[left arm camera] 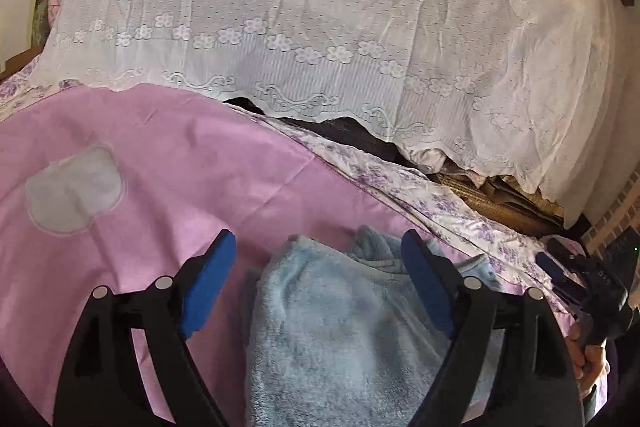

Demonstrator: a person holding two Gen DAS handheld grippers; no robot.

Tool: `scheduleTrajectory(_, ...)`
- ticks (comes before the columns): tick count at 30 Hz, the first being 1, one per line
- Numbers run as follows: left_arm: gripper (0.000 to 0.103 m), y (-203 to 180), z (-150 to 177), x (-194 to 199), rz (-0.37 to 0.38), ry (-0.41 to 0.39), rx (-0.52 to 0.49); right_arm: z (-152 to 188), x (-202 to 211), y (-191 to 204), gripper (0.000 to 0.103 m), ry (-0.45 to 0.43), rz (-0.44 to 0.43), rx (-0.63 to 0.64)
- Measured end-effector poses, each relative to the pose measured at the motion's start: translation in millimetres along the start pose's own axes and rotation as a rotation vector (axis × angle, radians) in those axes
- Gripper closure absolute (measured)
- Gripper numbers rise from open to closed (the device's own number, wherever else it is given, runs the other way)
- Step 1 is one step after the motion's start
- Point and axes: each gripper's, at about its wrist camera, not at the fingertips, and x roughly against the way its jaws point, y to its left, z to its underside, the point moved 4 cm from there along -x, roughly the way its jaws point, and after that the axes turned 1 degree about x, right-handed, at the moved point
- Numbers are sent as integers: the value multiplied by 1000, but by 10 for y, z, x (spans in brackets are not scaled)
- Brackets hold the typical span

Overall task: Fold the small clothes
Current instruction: 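Lift the hem with both grippers and fold it toward the collar, then lower the folded hem onto the jacket and open both grippers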

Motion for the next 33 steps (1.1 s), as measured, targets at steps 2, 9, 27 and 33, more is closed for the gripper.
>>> scheduleTrajectory(2,21,-150,70,-72,46,44,-43,112,-135,150,58,51,2,59)
scheduleTrajectory(9,20,-317,488,-692,-135,182,-212,462,-610,146,59,198,103,127)
scheduleTrajectory(27,8,-517,675,-370,-169,94,-315,517,-367,9,70,121,128,85)
scheduleTrajectory(33,4,-519,1120,-771,-291,233,-401,894,-544,162,59,246,233,197)
